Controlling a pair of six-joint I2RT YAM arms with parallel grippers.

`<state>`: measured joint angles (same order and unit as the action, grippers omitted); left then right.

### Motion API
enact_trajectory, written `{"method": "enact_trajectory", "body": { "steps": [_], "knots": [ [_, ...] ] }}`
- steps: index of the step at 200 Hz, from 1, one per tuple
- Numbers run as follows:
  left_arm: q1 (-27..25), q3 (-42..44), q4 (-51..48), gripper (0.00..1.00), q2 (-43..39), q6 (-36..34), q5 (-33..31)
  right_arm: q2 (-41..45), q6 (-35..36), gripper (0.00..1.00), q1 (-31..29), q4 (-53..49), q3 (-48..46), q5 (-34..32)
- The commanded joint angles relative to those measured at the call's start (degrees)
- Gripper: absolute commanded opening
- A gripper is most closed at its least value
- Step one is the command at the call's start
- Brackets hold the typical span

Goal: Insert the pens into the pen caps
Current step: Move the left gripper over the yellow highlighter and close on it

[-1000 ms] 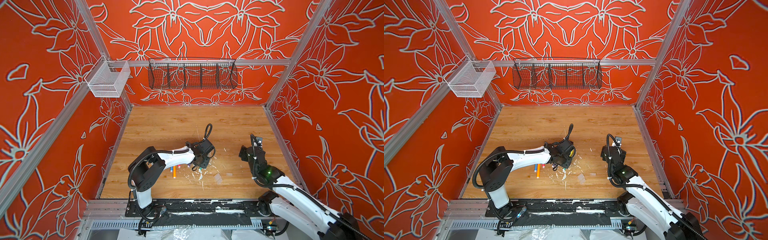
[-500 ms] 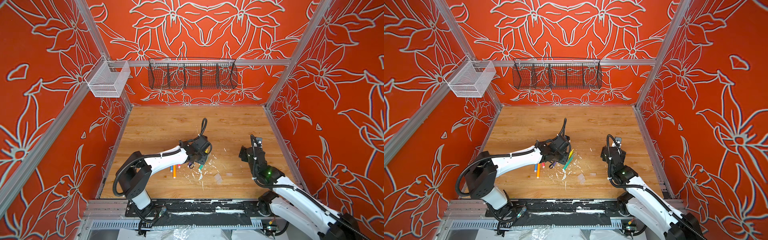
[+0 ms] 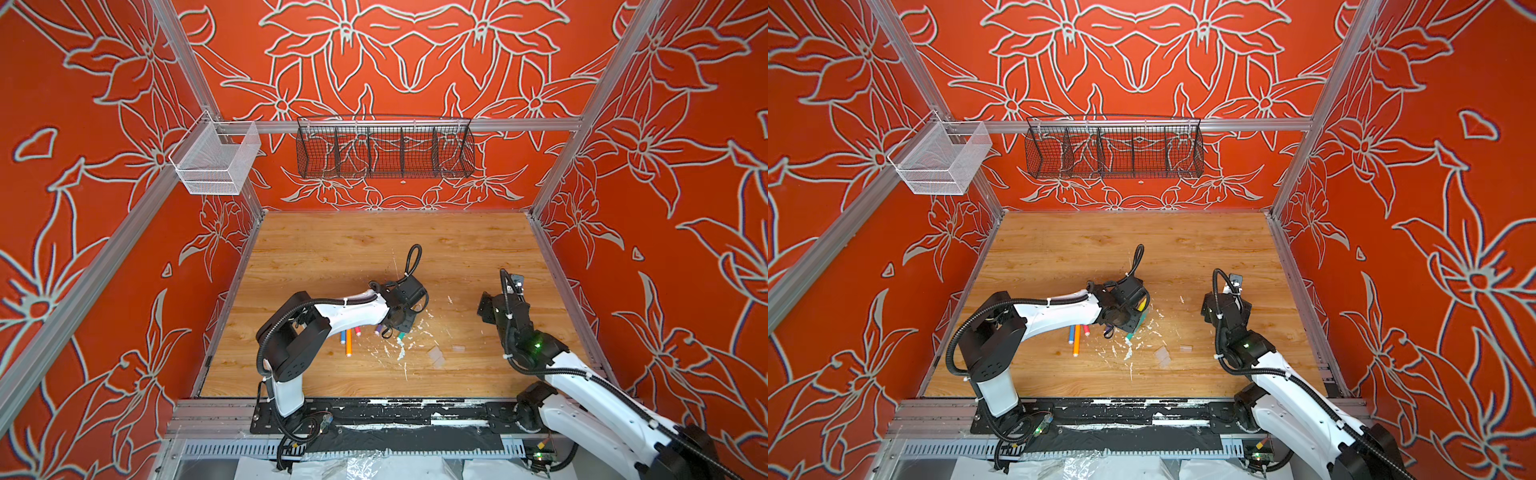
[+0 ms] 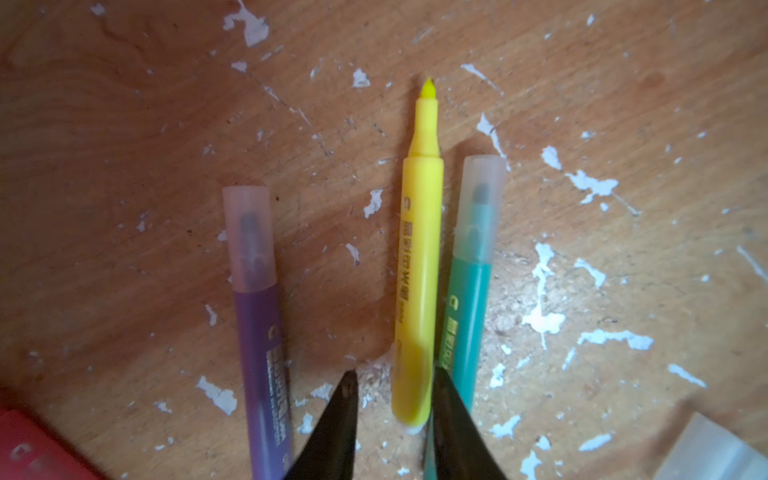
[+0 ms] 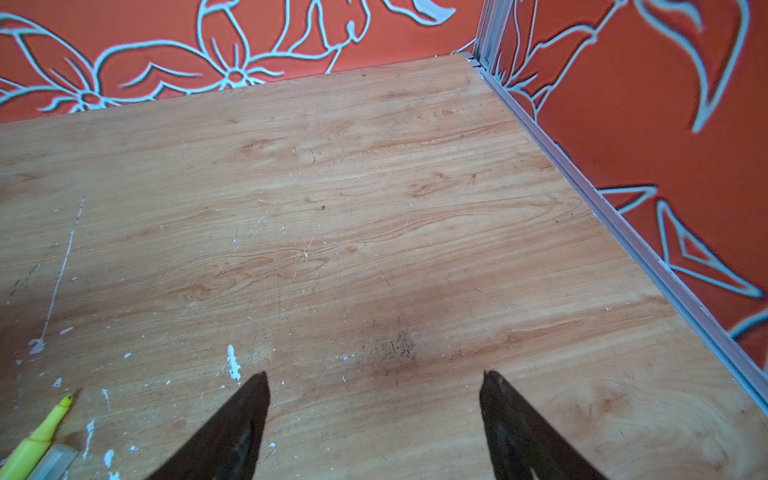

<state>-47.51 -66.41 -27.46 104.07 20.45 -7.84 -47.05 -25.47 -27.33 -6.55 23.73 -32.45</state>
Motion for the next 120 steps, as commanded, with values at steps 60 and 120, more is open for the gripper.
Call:
{"method": "enact_trajectory", "body": {
  "steps": [60,120],
  "knots": [
    [0.2,-1.8,-0.8,0.25,3.8,0.1,0.4,-0.2,0.3,0.81,0.3,0.4,-0.1,0.2],
    [0.2,-1.9,-1.9,0.23,5.0,0.1,1.5,1.1,0.2,0.81,0.3,0.4,-0.8,0.1]
  ]
}}
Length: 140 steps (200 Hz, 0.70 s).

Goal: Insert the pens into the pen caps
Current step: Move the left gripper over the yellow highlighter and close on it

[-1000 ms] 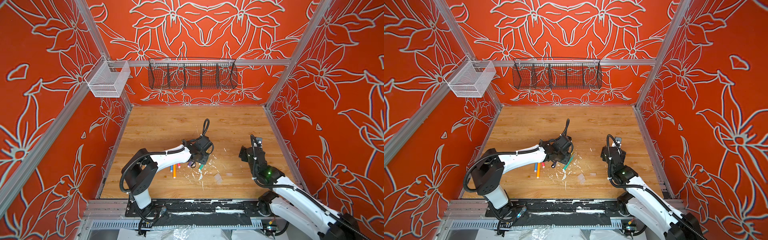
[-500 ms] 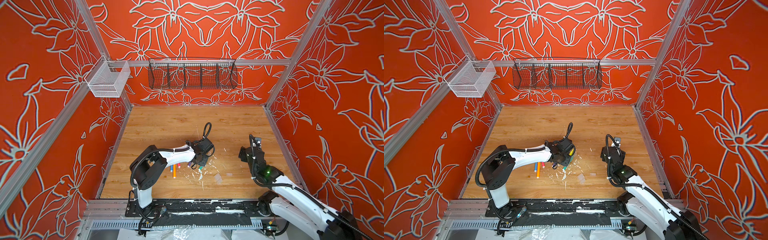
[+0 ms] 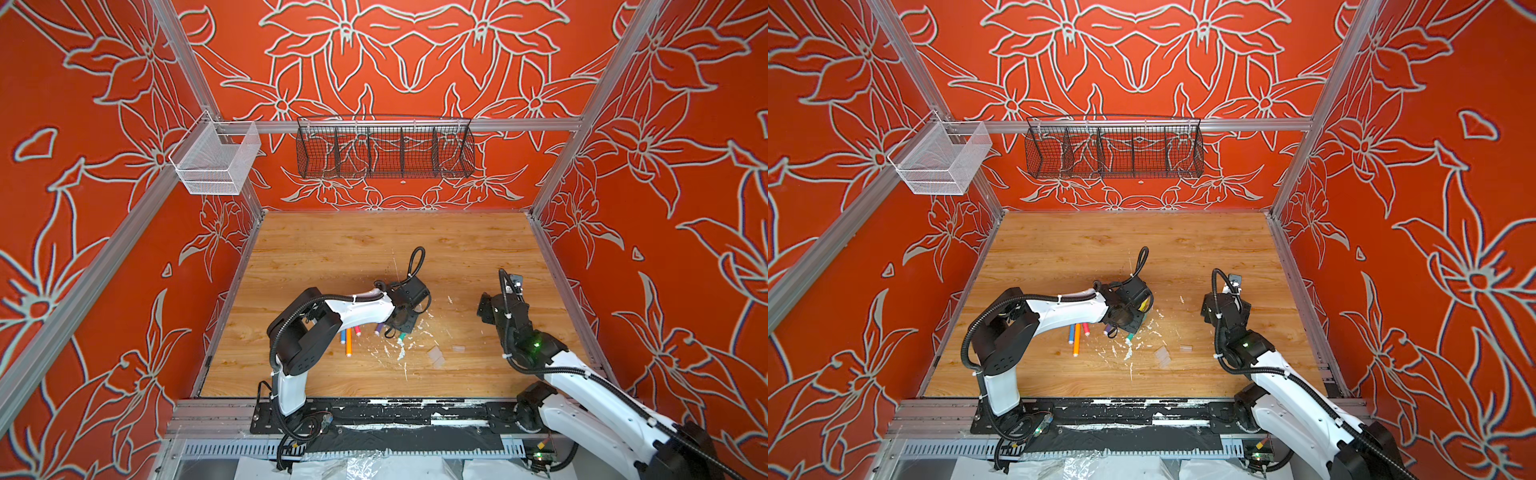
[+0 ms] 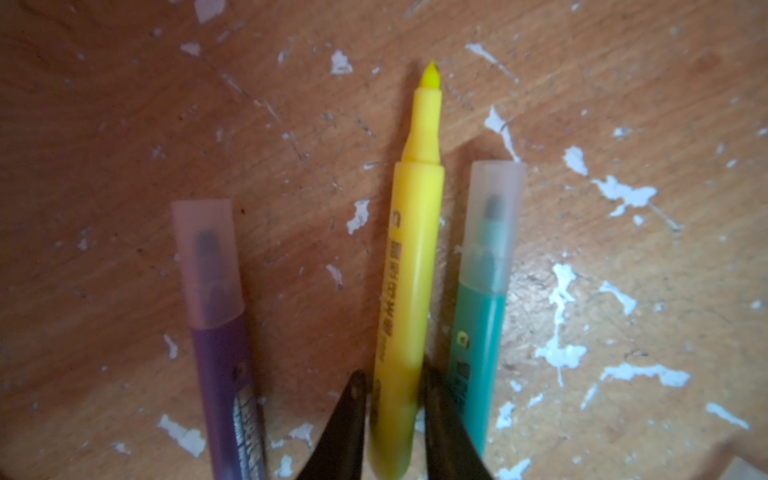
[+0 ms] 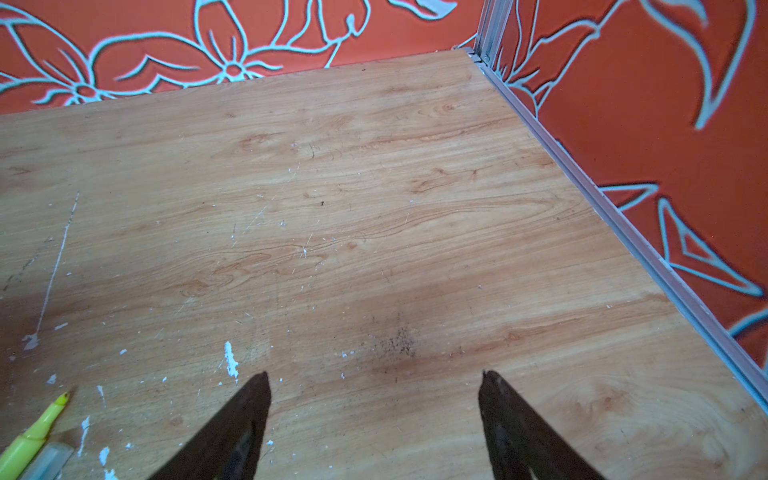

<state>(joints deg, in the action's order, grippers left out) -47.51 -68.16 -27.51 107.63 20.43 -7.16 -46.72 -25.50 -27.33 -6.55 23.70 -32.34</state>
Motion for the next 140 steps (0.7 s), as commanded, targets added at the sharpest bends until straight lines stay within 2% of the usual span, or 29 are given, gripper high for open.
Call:
{"method": "enact_trajectory", "body": {
  "steps": [1,37,78,101,110,140],
  "knots": [
    [0.2,-0.1,-1.8,0.23,1.4,0.1,0.8,0.8,0.2,0.81,0.3,0.4,-0.8,0.0],
    [0.3,0.1,-1.7,0.15,1.4,-0.3,1.2,1.2,0.1,0.81,0.3,0.0,-0.8,0.1],
    [0.8,0.0,-1.2,0.14,2.2,-0.6,2.1,2.8,0.3,0.81,0.3,0.4,-1.6,0.2],
    [1.1,0.1,-0.8,0.06,2.1,-0.5,2.5,3.5,0.1,0.80,0.3,0.0,-1.7,0.2],
    [1.3,0.5,-0.3,0.00,1.6,-0.6,2.8,3.9,-0.3,0.79,0.3,-0.2,-1.8,-0.2],
    [1.9,0.9,-0.6,0.00,-2.4,-0.7,3.0,5.4,-3.3,0.75,0.3,-4.0,-0.3,0.4]
  ]
}}
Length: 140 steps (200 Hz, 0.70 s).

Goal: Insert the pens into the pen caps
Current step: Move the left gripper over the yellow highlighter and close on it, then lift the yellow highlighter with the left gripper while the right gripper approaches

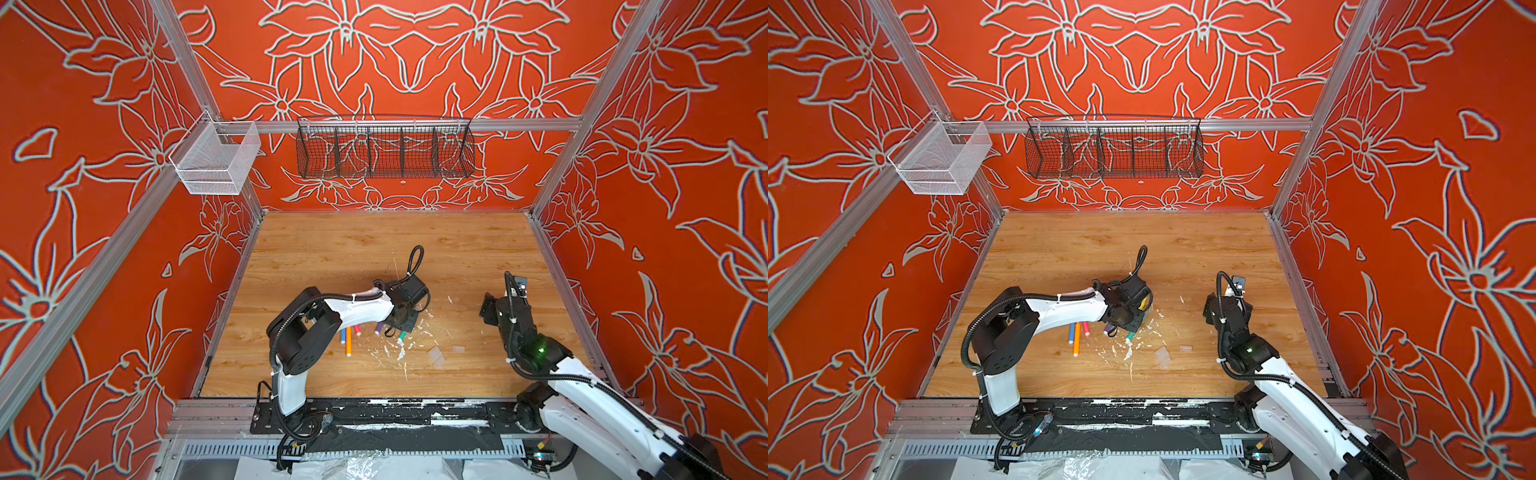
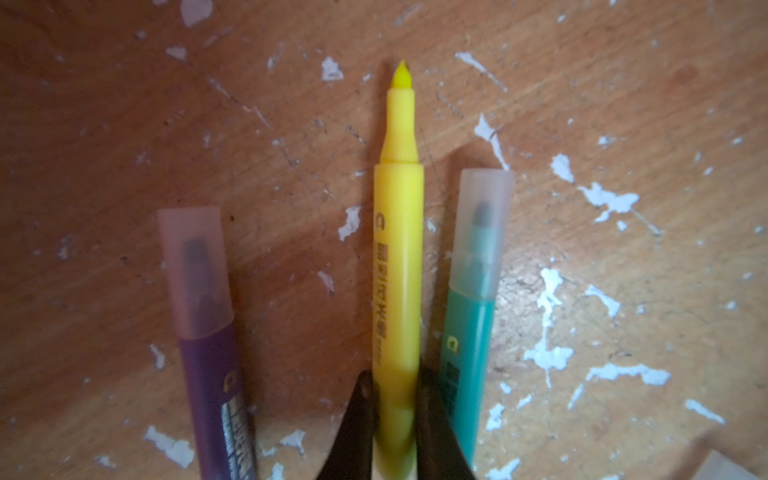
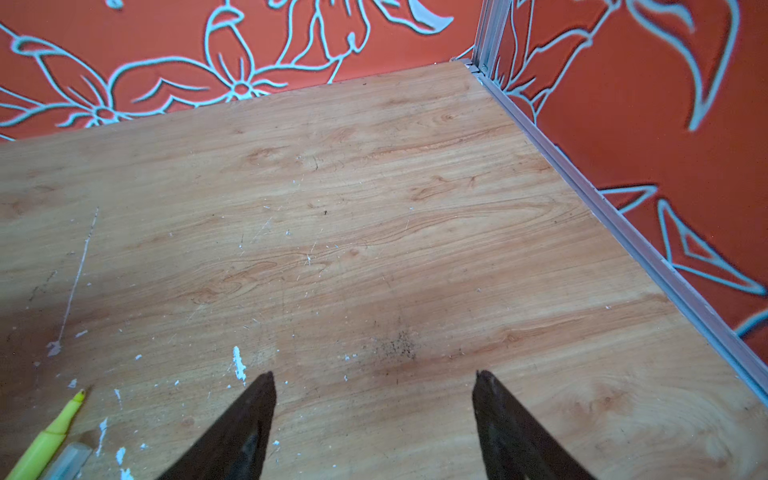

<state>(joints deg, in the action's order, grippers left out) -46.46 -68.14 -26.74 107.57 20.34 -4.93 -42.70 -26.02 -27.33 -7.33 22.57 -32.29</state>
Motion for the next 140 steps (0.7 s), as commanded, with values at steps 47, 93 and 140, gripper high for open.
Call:
{"method": "enact_trajectory", "body": {
  "steps": [47,93,140],
  "knots": [
    [0.8,4.8,1.1,0.00,-16.3,-1.4,3.4,5.4,-12.6,0.73,-0.1,-1.8,1.1,17.3],
    [0.7,9.4,4.7,0.00,-24.4,0.0,6.9,3.2,-22.6,0.71,-11.9,11.6,-3.0,21.1],
    [-1.8,10.6,6.7,0.00,-26.3,1.0,8.8,-3.7,-29.4,0.71,-21.7,24.2,-3.5,20.6]
  ]
}}
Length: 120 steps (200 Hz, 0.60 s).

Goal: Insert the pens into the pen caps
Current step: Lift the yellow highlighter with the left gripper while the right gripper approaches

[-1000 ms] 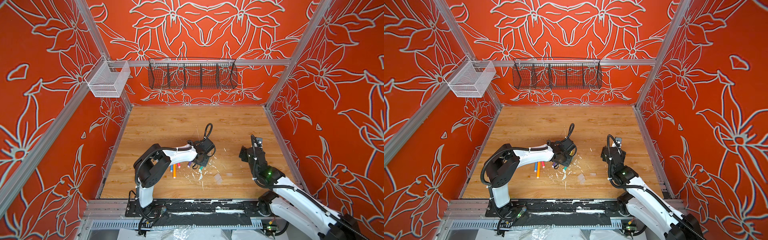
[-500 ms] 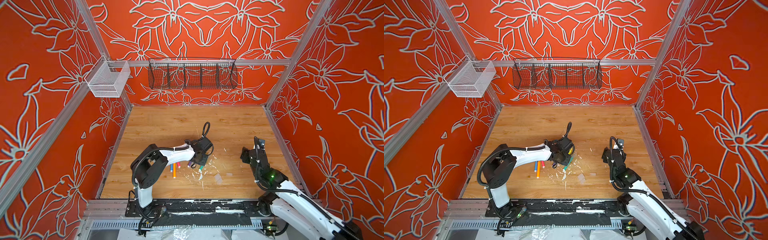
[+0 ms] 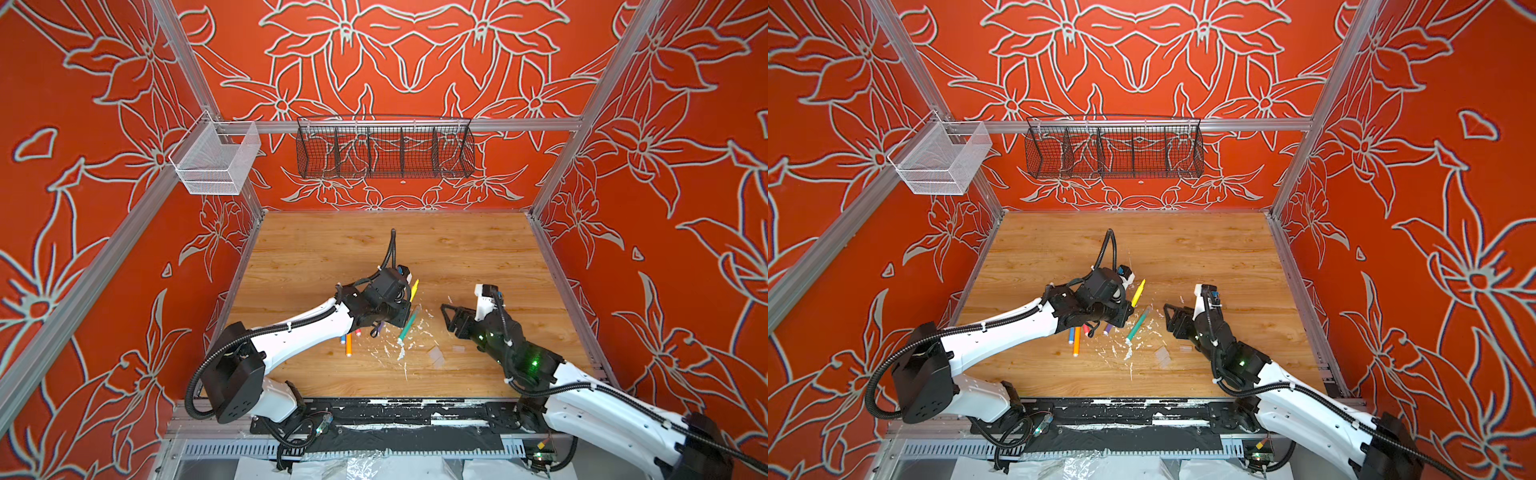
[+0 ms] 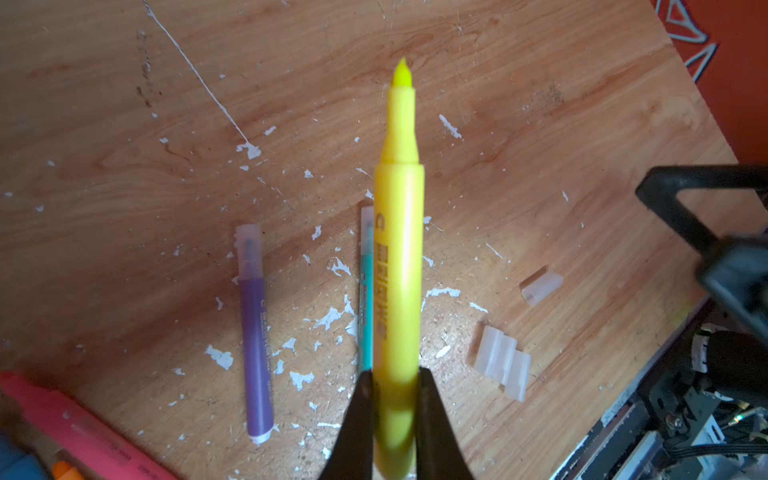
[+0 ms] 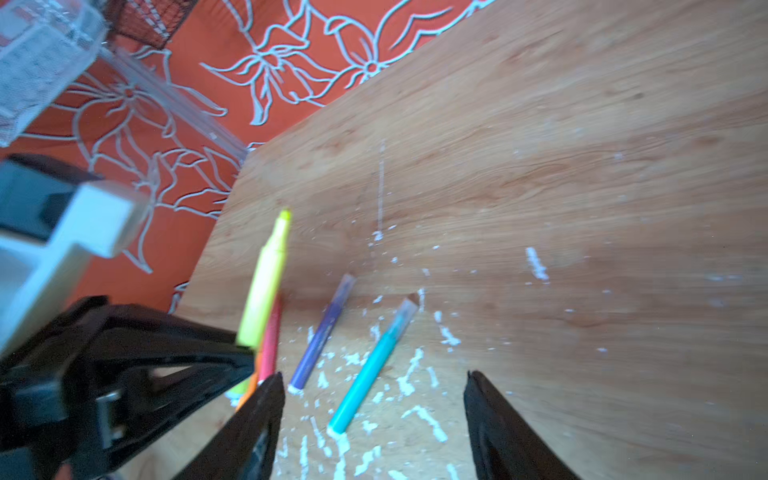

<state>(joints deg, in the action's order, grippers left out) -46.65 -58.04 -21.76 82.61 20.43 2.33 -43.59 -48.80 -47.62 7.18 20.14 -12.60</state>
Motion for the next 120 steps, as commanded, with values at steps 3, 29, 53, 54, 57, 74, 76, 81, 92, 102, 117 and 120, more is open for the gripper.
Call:
{"method": "enact_trajectory", "body": {
  "steps": [3,29,53,54,57,74,76,81,92,102,117,120],
  "knots": [
    [-1.8,0.7,2.0,0.00,-1.6,1.0,1.5,-3.5,-7.0,0.71,-1.5,10.3,-1.0,1.2],
    [-3.4,2.4,4.2,0.00,-3.5,1.5,1.4,-8.0,-9.1,0.67,-2.3,14.8,-0.1,2.5],
    [-3.9,3.4,5.4,0.00,-4.0,2.2,1.4,-10.8,-9.4,0.66,-3.3,18.2,0.2,3.5],
    [-3.9,3.4,5.4,0.00,-4.0,2.3,1.4,-10.9,-9.3,0.67,-3.4,18.4,0.2,3.5],
    [-3.9,3.5,5.5,0.00,-4.0,2.3,1.4,-11.2,-9.4,0.67,-3.5,18.5,0.3,3.6],
    [-4.0,3.9,6.2,0.00,-3.9,2.6,1.3,-12.7,-9.4,0.66,-4.0,19.5,0.6,3.6],
    [-4.0,3.9,6.3,0.00,-3.9,2.6,1.3,-12.9,-9.5,0.66,-4.0,19.7,0.6,3.5],
    [-4.0,3.8,6.4,0.00,-3.8,2.7,1.4,-13.2,-9.6,0.65,-4.1,19.9,0.6,3.5],
    [-4.0,3.5,6.4,0.00,-3.6,2.7,1.9,-14.2,-10.0,0.65,-4.1,20.9,0.4,3.4],
    [-4.1,3.2,6.1,0.00,-3.4,2.5,2.2,-14.9,-10.2,0.64,-4.2,21.8,0.3,3.2],
    [-4.5,3.2,5.9,0.00,-3.4,2.3,2.2,-15.6,-10.1,0.64,-4.2,22.7,0.4,2.8],
    [-4.5,3.2,5.9,0.00,-3.3,2.4,2.2,-15.9,-10.1,0.64,-4.2,22.8,0.5,2.7]
  ]
}}
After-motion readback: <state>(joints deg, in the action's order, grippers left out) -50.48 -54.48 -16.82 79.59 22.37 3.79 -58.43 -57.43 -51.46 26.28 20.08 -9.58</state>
